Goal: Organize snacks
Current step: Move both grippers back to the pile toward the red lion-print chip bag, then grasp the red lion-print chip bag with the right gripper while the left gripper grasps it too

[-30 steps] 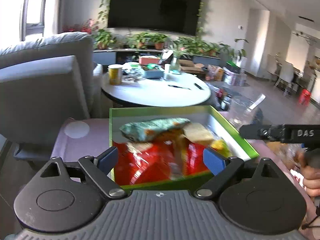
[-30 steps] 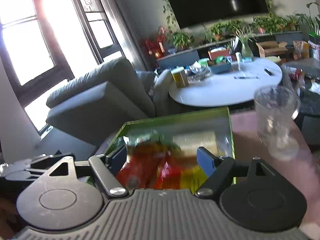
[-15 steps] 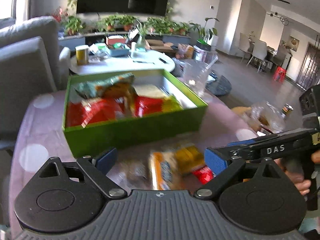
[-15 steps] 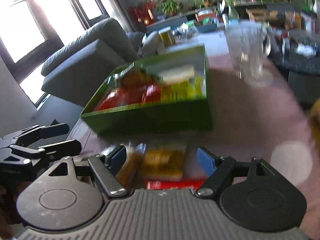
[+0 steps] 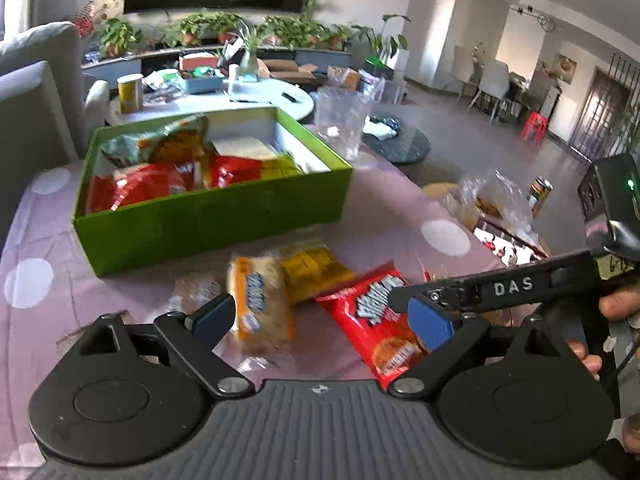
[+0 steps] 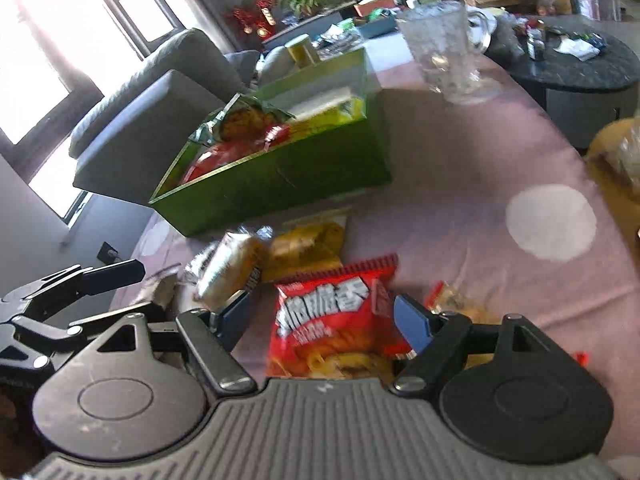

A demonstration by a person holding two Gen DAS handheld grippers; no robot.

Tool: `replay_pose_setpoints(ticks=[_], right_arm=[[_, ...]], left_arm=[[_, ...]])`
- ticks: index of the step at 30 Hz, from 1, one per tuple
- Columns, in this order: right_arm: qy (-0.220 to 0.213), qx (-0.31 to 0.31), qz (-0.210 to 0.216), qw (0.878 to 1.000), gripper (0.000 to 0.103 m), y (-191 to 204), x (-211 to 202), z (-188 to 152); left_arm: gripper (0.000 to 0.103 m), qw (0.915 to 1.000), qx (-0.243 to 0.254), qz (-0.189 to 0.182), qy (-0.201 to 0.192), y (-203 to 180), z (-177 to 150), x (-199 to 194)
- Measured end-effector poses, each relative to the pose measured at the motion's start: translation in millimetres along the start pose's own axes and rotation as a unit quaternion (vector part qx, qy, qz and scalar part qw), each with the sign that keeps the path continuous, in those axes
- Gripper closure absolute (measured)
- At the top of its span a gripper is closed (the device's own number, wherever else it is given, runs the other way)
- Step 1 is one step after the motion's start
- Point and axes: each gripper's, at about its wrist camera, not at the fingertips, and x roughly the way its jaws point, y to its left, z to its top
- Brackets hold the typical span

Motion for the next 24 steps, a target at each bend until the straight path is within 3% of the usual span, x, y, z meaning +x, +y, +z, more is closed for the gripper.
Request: replay_pose_setpoints(ticks=[8, 10, 17, 24], right_arm=[[0.023, 0.020, -0.023, 0.999, 0.038, -1.9, 5.2, -10.5], [0.035, 0.020, -0.003, 0.999, 0.038, 1.7, 7.9, -12.3], [0.047, 0.033, 0.035, 0.998, 0.055, 2.0, 10.9, -14.3], [0.042, 0.052, 0.029, 0.997, 0.059, -4.8, 9.4, -12.2]], left_arm=[[0.011, 0.9999, 0.003, -0.002, 0.015, -6.6, -9.0, 4.7], [0.011, 0.9998, -0.003, 0.000, 0.018, -3.4, -12.4, 4.2], [0.011, 0.9994, -0.018, 0.001, 0.028, 4.2, -18.9, 3.9], [0.017, 0.9989, 0.000, -0.024, 0.040, -7.0, -15.9, 16.6]])
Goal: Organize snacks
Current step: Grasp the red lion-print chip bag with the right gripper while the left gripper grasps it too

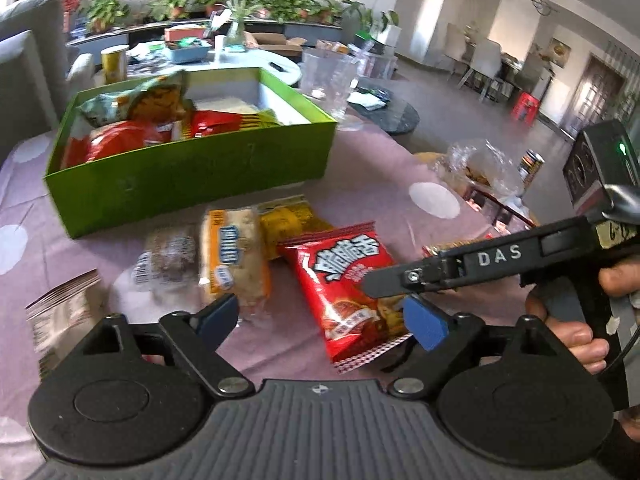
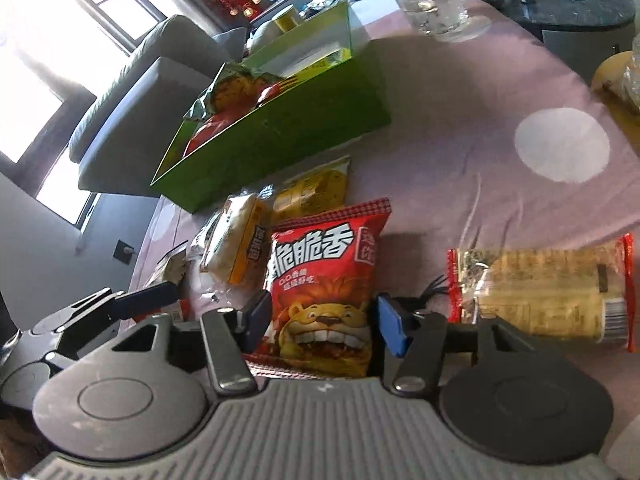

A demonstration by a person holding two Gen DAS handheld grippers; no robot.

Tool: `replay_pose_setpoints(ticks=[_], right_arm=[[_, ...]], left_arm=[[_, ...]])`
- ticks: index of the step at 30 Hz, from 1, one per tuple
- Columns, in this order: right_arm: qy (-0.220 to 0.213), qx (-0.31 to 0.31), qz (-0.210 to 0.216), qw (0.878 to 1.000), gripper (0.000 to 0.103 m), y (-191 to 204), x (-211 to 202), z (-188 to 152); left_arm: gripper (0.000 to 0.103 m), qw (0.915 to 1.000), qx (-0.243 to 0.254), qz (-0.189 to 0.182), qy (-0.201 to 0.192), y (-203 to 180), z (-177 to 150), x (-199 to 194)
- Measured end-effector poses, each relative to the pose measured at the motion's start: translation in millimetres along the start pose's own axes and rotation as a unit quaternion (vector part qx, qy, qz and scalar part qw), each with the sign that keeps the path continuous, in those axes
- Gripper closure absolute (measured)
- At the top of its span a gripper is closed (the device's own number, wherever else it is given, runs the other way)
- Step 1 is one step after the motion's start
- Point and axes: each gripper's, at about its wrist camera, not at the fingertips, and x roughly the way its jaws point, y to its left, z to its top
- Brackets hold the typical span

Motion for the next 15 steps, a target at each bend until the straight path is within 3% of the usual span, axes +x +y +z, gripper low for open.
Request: replay_pose_setpoints(ticks=[15], right_arm=[[0.001, -0.005, -0.001, 1.000, 0.060, 1.0, 4.7, 4.5]], left_arm=[[0.036, 0.9985, -0.016, -0.030, 0.042, 2.2, 6.4, 36.4]])
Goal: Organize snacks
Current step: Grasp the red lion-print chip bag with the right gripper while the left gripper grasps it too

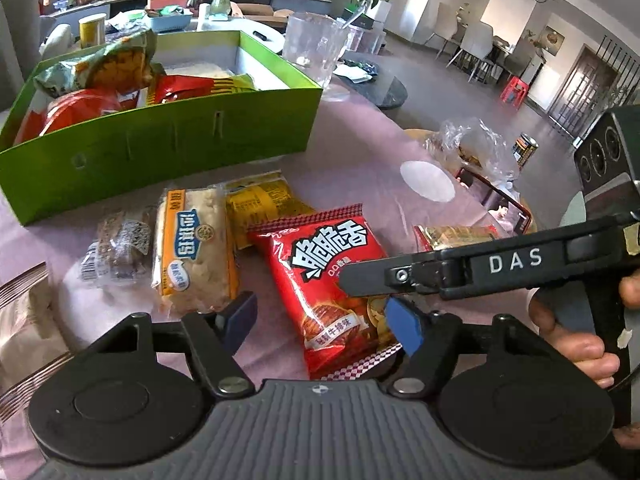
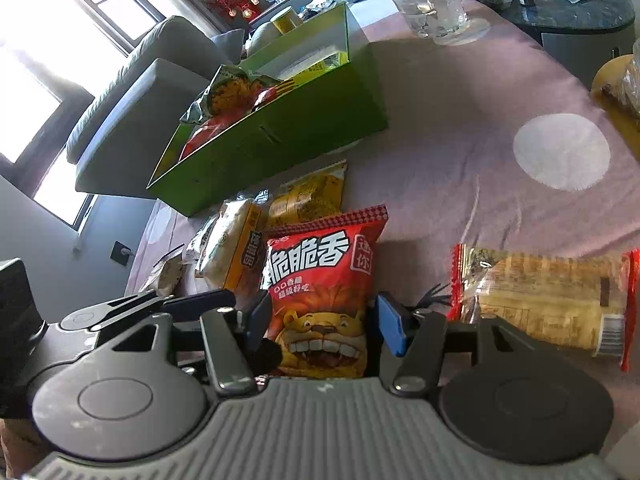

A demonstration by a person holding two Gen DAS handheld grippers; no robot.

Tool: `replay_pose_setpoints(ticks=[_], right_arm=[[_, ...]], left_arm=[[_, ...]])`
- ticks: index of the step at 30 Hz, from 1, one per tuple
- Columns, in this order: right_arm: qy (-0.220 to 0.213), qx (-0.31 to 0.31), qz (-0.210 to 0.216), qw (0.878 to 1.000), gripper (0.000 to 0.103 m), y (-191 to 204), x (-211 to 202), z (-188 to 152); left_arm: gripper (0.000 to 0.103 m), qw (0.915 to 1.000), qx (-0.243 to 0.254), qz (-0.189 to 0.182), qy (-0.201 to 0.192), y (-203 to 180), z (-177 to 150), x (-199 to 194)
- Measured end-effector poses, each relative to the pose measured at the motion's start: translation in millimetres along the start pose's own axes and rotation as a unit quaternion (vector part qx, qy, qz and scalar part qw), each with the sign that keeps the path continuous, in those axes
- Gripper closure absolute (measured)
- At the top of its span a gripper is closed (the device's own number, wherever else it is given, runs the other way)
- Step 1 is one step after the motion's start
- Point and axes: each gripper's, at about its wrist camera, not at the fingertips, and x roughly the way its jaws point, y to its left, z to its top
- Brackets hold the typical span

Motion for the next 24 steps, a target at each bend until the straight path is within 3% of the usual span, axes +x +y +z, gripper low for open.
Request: replay_pose_setpoints(ticks=[3, 10, 24], right_arm=[[0.001, -0.005, -0.002, 1.000, 0.062, 2.4, 2.5, 1.0], [-0.013, -0.032, -0.018, 0.999, 0.069, 15.0, 0.5, -0.7], [-0.061, -0.059, 0.008, 0.996, 0.069, 34.4, -24.7, 11.0]], left_arm=[[0.047, 0.9999, -0.001, -0.014, 0.008, -0.2, 1.8, 8.1], [0.047, 0.9997, 0.024, -0.008, -0.006, -13.8, 3.9, 0.2], [0.046, 0.9965, 0.048, 0.010, -0.067, -27.3, 17.0, -38.9]])
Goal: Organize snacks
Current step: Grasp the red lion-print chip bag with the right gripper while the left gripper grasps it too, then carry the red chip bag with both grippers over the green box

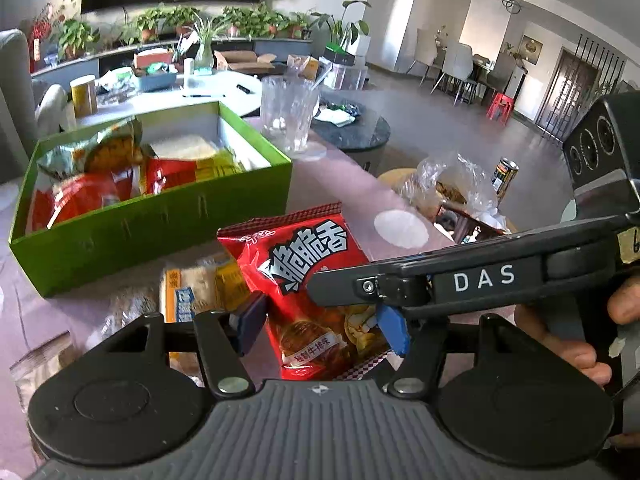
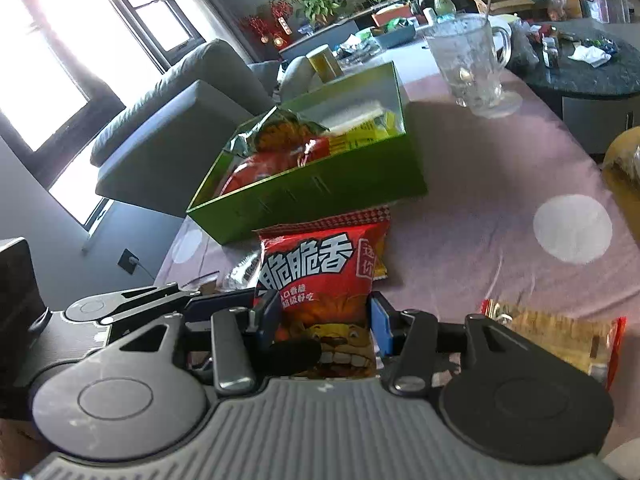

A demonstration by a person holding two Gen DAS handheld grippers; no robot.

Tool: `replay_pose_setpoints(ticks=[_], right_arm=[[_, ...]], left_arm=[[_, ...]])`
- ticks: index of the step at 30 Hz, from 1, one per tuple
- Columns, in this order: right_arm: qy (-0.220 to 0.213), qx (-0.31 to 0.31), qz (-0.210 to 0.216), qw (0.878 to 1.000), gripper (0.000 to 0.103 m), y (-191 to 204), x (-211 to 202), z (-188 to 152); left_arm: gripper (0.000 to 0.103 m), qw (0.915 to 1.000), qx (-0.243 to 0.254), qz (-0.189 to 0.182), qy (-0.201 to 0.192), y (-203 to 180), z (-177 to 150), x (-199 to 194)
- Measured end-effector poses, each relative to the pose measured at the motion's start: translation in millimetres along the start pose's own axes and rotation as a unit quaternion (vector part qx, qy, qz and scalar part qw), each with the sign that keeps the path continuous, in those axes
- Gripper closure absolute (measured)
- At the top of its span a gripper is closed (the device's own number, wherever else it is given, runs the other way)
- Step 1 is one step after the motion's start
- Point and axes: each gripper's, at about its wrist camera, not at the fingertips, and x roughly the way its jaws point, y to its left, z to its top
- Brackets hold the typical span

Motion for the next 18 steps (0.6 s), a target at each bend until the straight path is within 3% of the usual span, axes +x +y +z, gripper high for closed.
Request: replay_pose_setpoints(ticks=[18], right_arm=[[-0.041, -0.031, 0.024, 0.998, 0.069, 13.7, 16.3, 54.1]], left_arm=[[0.042, 0.9976, 0.015, 0.052, -0.044, 24.4, 55.7, 3.2]])
